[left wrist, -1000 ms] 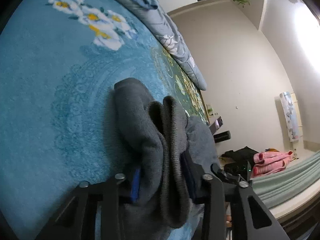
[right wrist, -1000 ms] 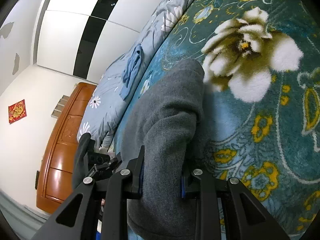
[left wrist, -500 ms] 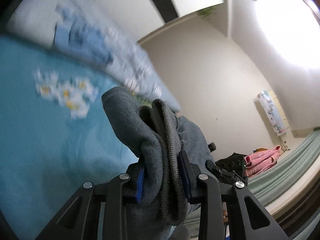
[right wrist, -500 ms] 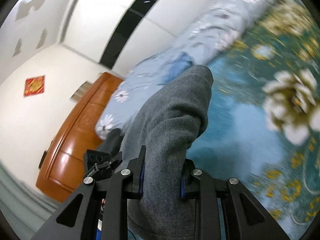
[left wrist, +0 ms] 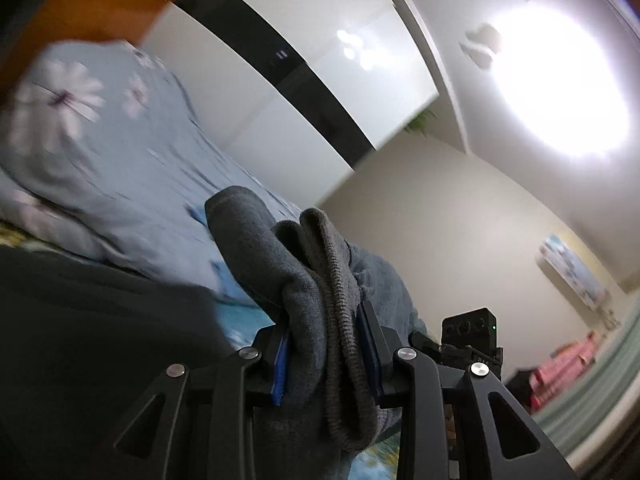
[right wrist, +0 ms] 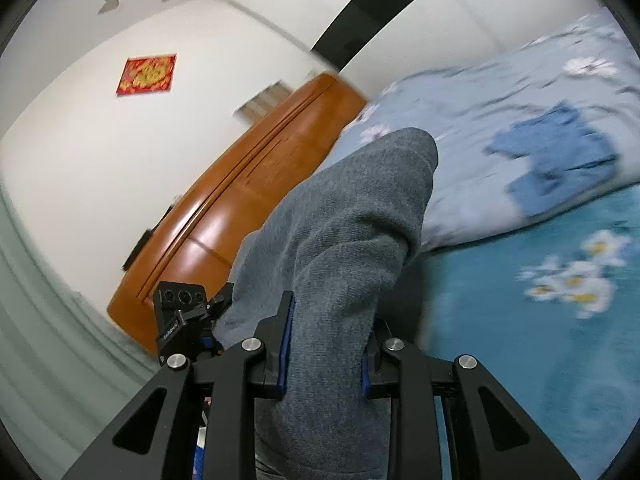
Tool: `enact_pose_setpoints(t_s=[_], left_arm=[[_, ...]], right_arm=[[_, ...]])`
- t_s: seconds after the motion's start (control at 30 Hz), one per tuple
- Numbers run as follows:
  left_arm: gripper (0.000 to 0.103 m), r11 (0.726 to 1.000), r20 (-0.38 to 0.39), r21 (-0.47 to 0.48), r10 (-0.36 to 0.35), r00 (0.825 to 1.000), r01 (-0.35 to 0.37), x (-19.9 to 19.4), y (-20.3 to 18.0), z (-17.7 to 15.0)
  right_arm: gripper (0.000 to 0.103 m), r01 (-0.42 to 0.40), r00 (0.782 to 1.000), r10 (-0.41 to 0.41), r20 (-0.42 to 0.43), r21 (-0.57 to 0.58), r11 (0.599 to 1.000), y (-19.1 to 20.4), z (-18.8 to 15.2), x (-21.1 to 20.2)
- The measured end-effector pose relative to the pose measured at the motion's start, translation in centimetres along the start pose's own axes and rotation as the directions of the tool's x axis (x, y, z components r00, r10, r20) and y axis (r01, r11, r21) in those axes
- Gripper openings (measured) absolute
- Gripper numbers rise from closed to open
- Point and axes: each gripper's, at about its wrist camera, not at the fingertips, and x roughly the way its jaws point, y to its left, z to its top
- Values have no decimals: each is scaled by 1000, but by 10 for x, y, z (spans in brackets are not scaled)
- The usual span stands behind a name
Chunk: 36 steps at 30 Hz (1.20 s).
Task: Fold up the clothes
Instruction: 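Lift the folded sweatshirt with both tools and carry it toward the clothes stack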
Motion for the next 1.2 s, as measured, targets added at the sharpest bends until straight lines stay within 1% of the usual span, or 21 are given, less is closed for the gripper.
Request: enact_pose_setpoints(t_s=[0.1, 0.2, 0.27, 0.37, 0.47, 0.5, 0.57, 0.6, 0.63, 0.67, 0.7, 0.77, 0.83, 0.9, 0.93, 0.97, 1.07, 1.1, 1.17, 1.2], left_arm=[[32, 998, 54, -13, 59, 997, -59, -37, 25, 10], [33, 994, 94, -39, 101, 990, -97, -62, 56, 12], [32, 992, 114, -62, 117, 987, -110, -73, 78, 10], [32, 984, 110, -127, 137, 984, -123, -75, 123, -3], [33, 969, 80, -194, 173, 982, -154, -65, 164, -17], [33, 965, 77, -211, 175, 982, -156, -63, 175, -22], [33, 967, 90, -222, 150, 985, -127, -61, 184, -29], [33, 970, 95, -209, 150, 984, -127, -59, 184, -30], [33, 972, 96, -186, 163, 982, -144, -57, 182, -30], [34, 972, 94, -172, 177, 980, -159, -54, 180, -30], [34, 972, 93, -161, 188, 978, -172, -52, 180, -30], [35, 972, 93, -158, 193, 977, -177, -51, 182, -30], [37, 971, 89, -149, 200, 976, -186, -50, 180, -28], [42, 969, 84, -134, 218, 972, -206, -53, 175, -27], [48, 966, 88, -120, 239, 967, -228, -57, 167, -25], [52, 961, 105, -104, 267, 958, -256, -61, 160, -22], [58, 941, 161, -54, 338, 927, -334, -70, 139, -14], [58, 941, 188, -26, 337, 922, -339, -73, 128, -12], [61, 937, 237, 35, 331, 913, -349, -75, 105, -8], [61, 933, 242, 79, 324, 915, -351, -70, 94, -8]], right_arm=[[26, -24, 997, 23, -69, -15, 1000, 18, 1, 56], [26, -44, 992, 40, -121, -28, 999, 30, -4, 103], [26, -45, 988, 40, -146, -34, 998, 28, -10, 127], [26, -35, 982, 27, -186, -39, 999, 20, -20, 161], [26, 23, 973, -27, -228, -19, 1000, -4, -32, 187], [27, 47, 970, -49, -237, -16, 999, -13, -36, 193], [29, 71, 967, -73, -246, -14, 997, -23, -42, 198], [31, 85, 962, -86, -257, -14, 996, -28, -42, 200], [32, 94, 960, -95, -264, -15, 995, -30, -42, 201], [36, 108, 957, -110, -267, -23, 994, -31, -42, 201], [38, 128, 955, -133, -265, -38, 991, -31, -42, 203], [40, 152, 953, -160, -258, -50, 987, -31, -39, 206], [40, 146, 955, -149, -255, -31, 989, -35, -32, 202], [40, 137, 960, -143, -240, -41, 990, -33, -25, 188], [42, 136, 963, -145, -229, -54, 989, -30, -22, 182], [42, 141, 965, -154, -211, -74, 987, -27, -17, 174], [42, 179, 969, -196, -149, -124, 976, -21, -3, 150], [42, 192, 970, -209, -126, -136, 972, -18, 1, 142], [42, 187, 973, -203, -109, -141, 972, -14, 4, 132], [42, 179, 976, -194, -103, -143, 973, -11, 5, 131]])
